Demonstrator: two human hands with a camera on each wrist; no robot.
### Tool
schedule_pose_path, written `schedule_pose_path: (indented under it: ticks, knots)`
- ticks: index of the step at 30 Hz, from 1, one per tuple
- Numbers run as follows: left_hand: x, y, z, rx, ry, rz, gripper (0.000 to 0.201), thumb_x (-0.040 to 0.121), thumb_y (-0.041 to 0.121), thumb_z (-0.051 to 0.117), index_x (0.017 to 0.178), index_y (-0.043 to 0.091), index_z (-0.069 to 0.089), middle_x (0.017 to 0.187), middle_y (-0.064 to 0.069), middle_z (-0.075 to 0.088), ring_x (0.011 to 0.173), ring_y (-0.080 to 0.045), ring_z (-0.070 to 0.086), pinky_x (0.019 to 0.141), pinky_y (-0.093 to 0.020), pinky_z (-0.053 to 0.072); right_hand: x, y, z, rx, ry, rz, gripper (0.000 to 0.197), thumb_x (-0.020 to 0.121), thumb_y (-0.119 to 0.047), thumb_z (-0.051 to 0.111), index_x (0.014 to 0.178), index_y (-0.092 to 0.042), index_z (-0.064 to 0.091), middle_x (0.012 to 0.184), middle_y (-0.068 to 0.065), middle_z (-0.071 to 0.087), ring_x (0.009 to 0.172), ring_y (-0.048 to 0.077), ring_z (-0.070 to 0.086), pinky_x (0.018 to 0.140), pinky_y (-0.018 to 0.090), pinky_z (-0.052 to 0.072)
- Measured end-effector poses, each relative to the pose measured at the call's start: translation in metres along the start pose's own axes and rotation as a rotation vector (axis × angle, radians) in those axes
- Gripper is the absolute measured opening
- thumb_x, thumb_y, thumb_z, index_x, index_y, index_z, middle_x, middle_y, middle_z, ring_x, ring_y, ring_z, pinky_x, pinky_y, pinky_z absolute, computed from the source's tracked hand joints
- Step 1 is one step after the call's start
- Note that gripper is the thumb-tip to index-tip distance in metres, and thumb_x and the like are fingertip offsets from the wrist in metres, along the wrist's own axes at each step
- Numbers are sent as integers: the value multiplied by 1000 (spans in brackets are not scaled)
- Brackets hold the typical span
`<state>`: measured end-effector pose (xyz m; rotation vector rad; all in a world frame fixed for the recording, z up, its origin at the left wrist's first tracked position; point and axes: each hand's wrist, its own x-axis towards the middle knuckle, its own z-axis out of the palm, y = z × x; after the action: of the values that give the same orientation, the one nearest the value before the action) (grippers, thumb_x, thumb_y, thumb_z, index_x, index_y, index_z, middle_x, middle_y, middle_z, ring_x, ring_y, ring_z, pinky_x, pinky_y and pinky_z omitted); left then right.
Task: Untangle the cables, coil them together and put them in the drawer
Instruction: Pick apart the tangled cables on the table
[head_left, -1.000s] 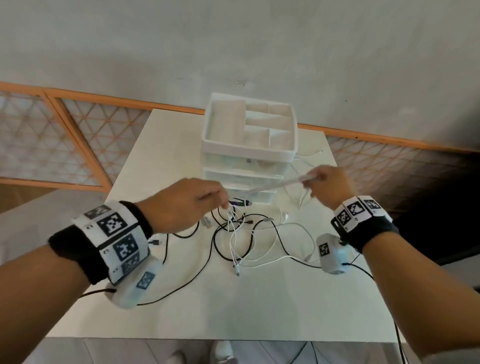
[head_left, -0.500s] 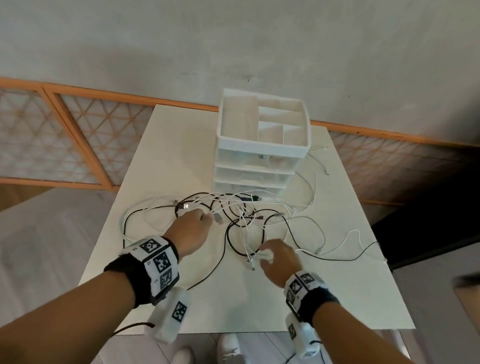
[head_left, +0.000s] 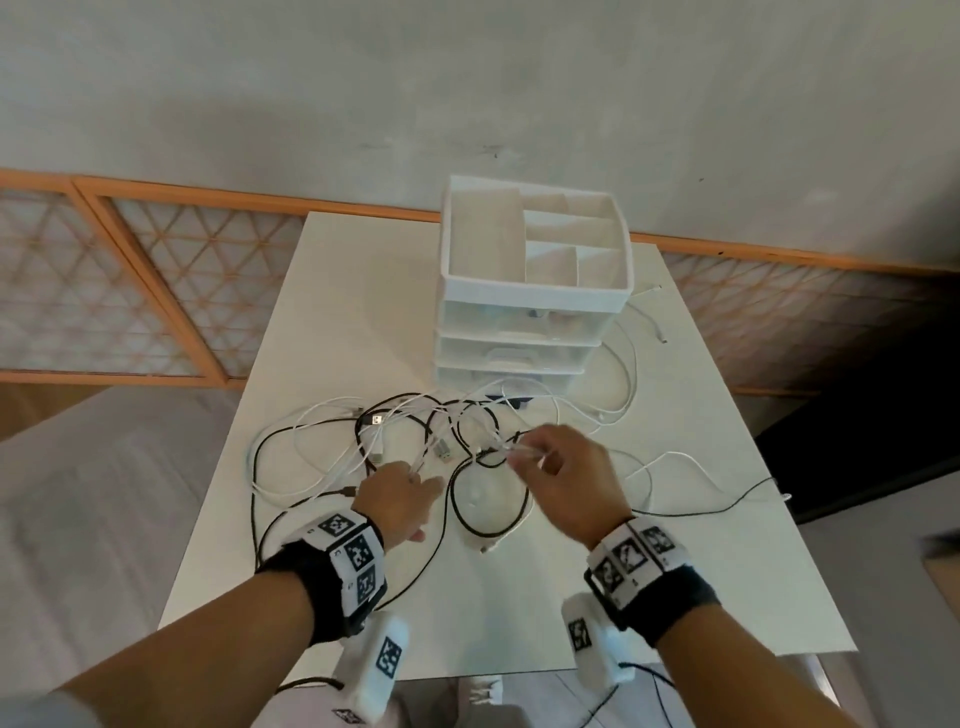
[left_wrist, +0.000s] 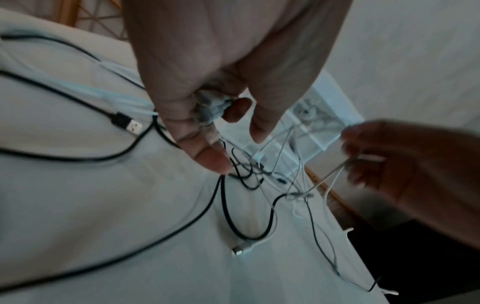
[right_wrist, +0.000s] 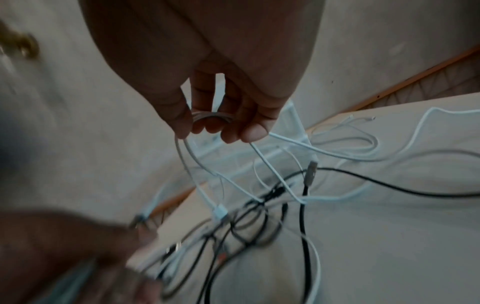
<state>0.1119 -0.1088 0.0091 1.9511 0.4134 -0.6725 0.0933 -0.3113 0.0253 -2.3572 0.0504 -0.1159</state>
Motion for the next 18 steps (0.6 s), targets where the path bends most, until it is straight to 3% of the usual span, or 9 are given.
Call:
schedule_pose_path:
  ticks: [2,4,6,9,11,13,16,18]
  knots:
    - [9,-3,14,2,17,-14,37,76,38,69,81,8,49,74,-9,61,64,-25,62,64,-38,60,12,-6,-22,96,117,10,6,86,-21,75,83,-24,70,69,-17,60,60,-3,55,58,6,39]
    - [31,-12,32,25,78,-47,65,53,51,68,92,0,55,77,-14,66,74,-34,69,73,-50,61,22,4,-35,75,185,24,6,87,-21,74,85,-26,71,80,-15,66,64,-3,57,63,6,40]
    - [39,-7,45,104,115,-81,83,52,57,69,108,-3,58,99,-19,72,96,-39,69,77,-48,60,28,30,-39,-109,36,103,4,88,-28,72,91,-26,74,93,-9,70,75,0,61,73,17,43]
    - [31,10,54,260,143,-160,65,77,46,74,123,4,55,129,-12,59,115,-30,59,78,-28,46,18,70,-32,-322,-312,210,27,87,-33,69,114,-31,70,119,-3,66,107,19,61,96,26,41]
    - [38,9,59,325,155,-163,45,79,35,71,113,7,59,124,-12,62,105,-28,62,68,-25,42,13,82,-31,-263,-327,207,31,87,-30,70,118,-34,67,116,-6,63,99,16,60,94,21,38]
    - [46,5,64,339,130,-163,36,72,33,64,96,5,65,106,-12,71,87,-28,67,55,-26,42,13,89,-33,-225,-287,188,25,88,-28,70,112,-33,70,104,-10,63,89,12,56,88,20,40]
    - [43,18,60,279,146,-73,29,69,31,58,80,5,64,83,-13,74,72,-30,70,63,-30,56,21,92,-41,-172,-176,116,13,87,-30,73,99,-28,77,94,-9,70,79,3,57,80,18,45]
    - [35,34,49,195,150,-14,15,74,17,61,73,3,64,67,-12,70,54,-24,63,53,-29,53,30,85,-50,-51,-77,65,7,87,-25,74,93,-24,78,83,-11,71,66,-4,55,71,15,43]
